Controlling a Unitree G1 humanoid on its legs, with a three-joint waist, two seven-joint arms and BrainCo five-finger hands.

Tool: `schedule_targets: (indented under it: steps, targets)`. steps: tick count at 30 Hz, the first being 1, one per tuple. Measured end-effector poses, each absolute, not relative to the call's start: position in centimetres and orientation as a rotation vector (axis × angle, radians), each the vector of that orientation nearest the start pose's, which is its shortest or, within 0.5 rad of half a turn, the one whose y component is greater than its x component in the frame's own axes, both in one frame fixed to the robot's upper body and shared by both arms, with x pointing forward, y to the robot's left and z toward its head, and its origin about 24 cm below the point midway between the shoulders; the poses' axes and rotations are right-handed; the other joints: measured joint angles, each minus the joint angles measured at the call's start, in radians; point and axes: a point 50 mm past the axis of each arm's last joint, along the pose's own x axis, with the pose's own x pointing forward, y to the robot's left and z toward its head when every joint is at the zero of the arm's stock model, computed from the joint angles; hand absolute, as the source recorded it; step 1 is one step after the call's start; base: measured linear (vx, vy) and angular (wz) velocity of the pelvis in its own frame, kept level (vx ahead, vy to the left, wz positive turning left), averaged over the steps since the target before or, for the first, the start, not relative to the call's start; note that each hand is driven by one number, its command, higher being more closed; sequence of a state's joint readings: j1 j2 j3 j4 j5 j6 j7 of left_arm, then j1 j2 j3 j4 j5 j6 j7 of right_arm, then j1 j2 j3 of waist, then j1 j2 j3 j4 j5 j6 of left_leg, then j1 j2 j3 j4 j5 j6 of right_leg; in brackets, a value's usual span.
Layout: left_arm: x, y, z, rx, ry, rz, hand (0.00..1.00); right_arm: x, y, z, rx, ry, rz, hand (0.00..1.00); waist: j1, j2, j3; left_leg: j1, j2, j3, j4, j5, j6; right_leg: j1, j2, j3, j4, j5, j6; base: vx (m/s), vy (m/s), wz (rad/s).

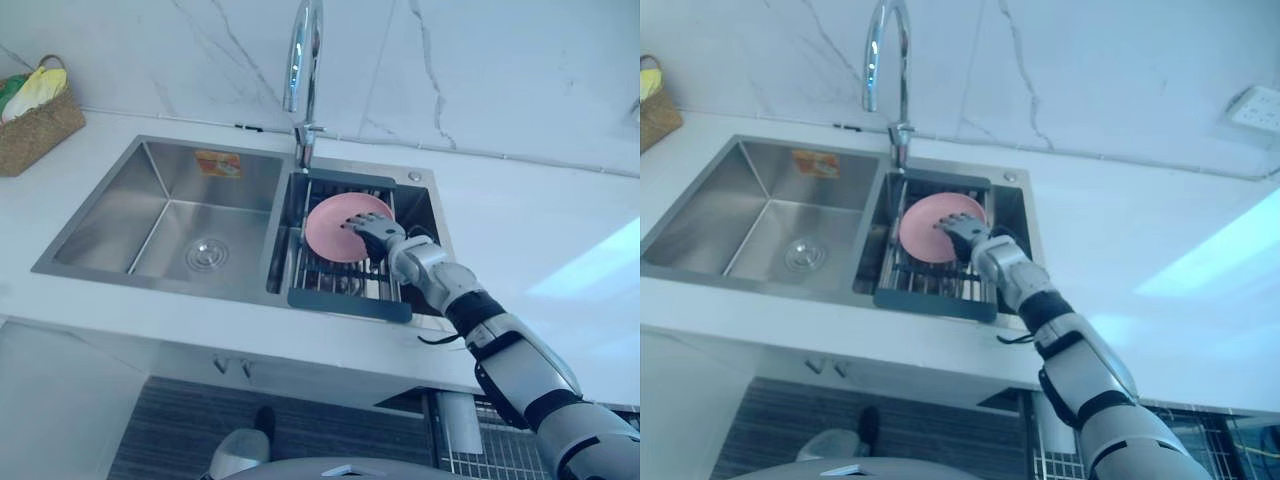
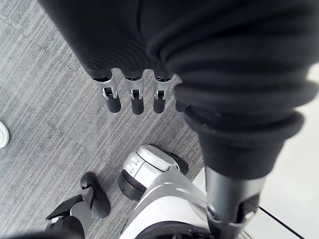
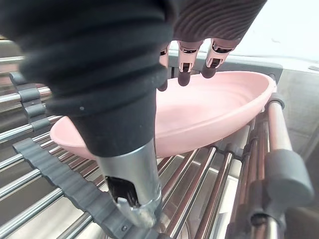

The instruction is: Walk over to the sink, pick up the cup, carry it to the dishwasher, place the cup inside the dishwasher, then close the dishwasher door

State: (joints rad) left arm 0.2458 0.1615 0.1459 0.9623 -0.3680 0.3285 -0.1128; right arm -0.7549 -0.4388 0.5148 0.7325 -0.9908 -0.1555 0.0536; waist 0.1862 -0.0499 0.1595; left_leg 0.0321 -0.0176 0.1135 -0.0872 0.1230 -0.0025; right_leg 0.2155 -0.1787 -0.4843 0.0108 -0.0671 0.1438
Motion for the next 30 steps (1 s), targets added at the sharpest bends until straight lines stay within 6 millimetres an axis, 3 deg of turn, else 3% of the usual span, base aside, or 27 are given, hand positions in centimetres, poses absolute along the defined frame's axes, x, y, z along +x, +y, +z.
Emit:
schedule_targets:
  steps: [9, 17, 27, 28, 30]
  targets:
    - [2.0, 21.7, -16.6, -0.414, 1.407, 0.357, 0.0, 36.8, -13.8, 8.4, -1.79, -0.314, 0.373, 0.0, 0.0, -0.001, 0.006, 0.0, -0.001, 0.0, 0.0, -0.006, -0.001, 0.0, -0.002, 0.001, 0.0, -0.001, 0.001, 0.0, 0.0, 0.0]
    - [2.0, 21.8, -16.6, -0.408, 1.412, 0.354, 0.0, 36.2, -14.7, 6.8, -1.796, -0.293, 0.341, 0.0, 0.0, -0.003, 0.009, 0.011, -0.004, -0.002, 0.0, -0.007, -0.001, 0.01, -0.006, -0.002, 0.01, -0.014, 0.003, 0.0, -0.01, 0.01]
    - [2.1, 21.9, -16.6, -0.38, 1.417, 0.331, 0.0, 36.1, -15.0, 6.4, -1.798, -0.275, 0.344, 0.0, 0.001, -0.005, 0.015, 0.013, -0.008, -0.007, 0.0, -0.008, 0.0, 0.015, -0.009, -0.015, 0.015, -0.022, 0.004, 0.0, -0.006, 0.01]
    - [2.1, 21.9, -16.6, -0.38, 1.418, 0.331, 0.0, 36.1, -15.2, 6.2, -1.801, -0.26, 0.347, 1.0, 0.002, -0.005, 0.016, 0.013, -0.008, -0.008, 0.0, -0.008, 0.0, 0.015, -0.009, -0.018, 0.015, -0.022, 0.004, 0.0, 0.0, 0.0]
    - [2.1, 21.9, -16.6, -0.38, 1.417, 0.331, 0.0, 36.1, -15.3, 6.1, -1.802, -0.253, 0.348, 1.0, 0.003, -0.006, 0.016, 0.013, -0.008, -0.009, 0.0, -0.008, 0.0, 0.016, -0.009, -0.02, 0.015, -0.023, 0.004, 0.0, -0.018, 0.01]
